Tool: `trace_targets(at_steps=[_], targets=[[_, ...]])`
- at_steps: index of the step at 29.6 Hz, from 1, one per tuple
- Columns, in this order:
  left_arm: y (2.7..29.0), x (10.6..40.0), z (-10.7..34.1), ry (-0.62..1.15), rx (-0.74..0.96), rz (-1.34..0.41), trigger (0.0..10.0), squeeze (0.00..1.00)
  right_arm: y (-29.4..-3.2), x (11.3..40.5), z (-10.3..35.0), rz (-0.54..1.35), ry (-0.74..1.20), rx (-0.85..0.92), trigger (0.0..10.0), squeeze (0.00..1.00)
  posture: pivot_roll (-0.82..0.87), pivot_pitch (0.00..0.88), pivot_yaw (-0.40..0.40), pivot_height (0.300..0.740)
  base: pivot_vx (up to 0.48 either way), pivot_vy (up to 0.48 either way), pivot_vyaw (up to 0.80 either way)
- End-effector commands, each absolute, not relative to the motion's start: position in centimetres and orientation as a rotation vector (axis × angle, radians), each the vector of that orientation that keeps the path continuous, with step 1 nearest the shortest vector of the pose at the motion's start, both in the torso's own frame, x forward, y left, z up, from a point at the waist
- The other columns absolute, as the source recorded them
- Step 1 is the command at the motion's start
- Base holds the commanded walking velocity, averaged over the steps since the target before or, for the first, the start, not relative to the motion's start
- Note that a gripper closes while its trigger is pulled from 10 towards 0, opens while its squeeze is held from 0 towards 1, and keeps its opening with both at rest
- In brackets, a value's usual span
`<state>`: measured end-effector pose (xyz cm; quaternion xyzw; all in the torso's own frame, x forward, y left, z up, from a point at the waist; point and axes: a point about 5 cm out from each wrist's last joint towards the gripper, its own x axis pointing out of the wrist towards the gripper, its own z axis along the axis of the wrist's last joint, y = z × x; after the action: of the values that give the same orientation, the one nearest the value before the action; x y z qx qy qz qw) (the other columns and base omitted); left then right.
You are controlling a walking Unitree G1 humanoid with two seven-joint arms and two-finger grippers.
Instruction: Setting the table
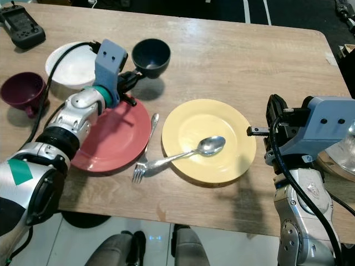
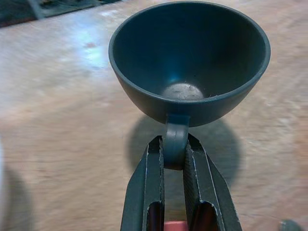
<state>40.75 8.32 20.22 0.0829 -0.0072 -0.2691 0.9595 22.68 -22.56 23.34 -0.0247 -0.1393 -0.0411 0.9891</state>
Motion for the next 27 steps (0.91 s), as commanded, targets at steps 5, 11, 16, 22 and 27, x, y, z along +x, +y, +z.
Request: trace_targets(at_steps=[5,11,16,22,27], targets=[[7.15,40.29,19.74,-0.015,0.15,-0.639,10.0,0.0,-22.54,22.2,23.53,-0.084,-0.274,-0.055,10.0,0.0,-0.14,0.181,0.078,0.74,0.0,0.0,0.0],[7.02,40.29,19.8,-0.016,0.159,-0.643,10.0,0.0,-22.56,22.13,23.54,-0.087,-0.272,-0.056,10.0,0.0,-0.15,0.178,0.082,0.74,0.0,0.0,0.0],[7.11,40.33,19.66,-0.004,0.165,-0.636,10.0,0.37,-22.54,22.14,23.54,-0.089,-0.273,-0.055,10.0,0.0,-0.15,0.176,0.084,0.74,0.0,0.0,0.0],[7.19,40.33,19.57,0.002,0.166,-0.636,10.0,1.0,-22.53,22.2,23.54,-0.09,-0.274,-0.051,10.0,0.0,-0.14,0.17,0.083,0.74,0.0,0.0,0.0],[7.19,40.33,19.58,0.001,0.165,-0.638,10.0,1.0,-22.53,22.32,23.64,-0.084,-0.277,-0.05,10.0,0.0,-0.14,0.167,0.082,0.74,0.0,0.0,0.0]])
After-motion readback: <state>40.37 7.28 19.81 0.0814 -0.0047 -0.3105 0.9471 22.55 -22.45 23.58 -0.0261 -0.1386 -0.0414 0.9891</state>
